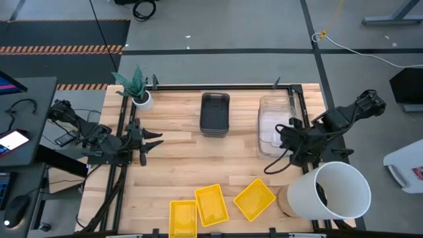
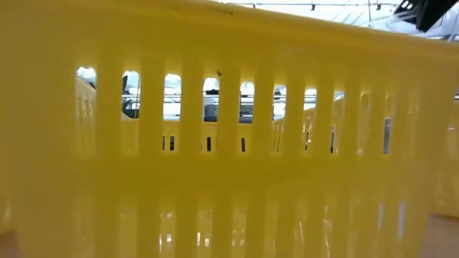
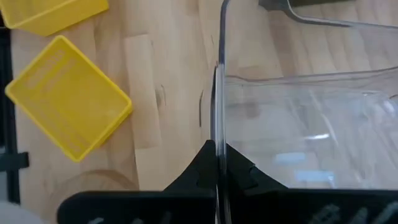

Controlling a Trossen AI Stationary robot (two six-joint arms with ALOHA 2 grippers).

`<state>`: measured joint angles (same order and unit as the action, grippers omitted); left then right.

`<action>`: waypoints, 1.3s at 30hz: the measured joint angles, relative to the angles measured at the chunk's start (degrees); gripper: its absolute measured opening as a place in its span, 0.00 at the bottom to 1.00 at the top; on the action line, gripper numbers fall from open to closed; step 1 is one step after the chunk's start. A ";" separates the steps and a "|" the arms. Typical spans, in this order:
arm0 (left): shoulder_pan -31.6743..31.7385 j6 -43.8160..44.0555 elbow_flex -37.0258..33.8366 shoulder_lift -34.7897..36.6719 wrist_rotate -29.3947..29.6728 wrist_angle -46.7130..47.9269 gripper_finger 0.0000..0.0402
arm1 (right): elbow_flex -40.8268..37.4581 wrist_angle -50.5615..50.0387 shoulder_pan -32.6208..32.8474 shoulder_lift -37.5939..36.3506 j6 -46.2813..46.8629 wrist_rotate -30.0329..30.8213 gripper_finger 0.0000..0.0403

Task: Stack baskets by color
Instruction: Stack the transparent bin on top of the stacked transparent bins, then stack the left yellow bin on top of the middle yellow bin

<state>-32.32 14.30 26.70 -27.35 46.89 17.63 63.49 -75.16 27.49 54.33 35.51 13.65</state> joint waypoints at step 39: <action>0.70 12.90 0.00 -8.93 -11.90 -0.63 0.29 | -5.51 36.66 -7.15 12.34 -10.40 -0.69 0.34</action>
<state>-31.61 27.20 26.70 -36.28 35.00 16.99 57.98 -38.50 20.34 66.67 25.11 12.96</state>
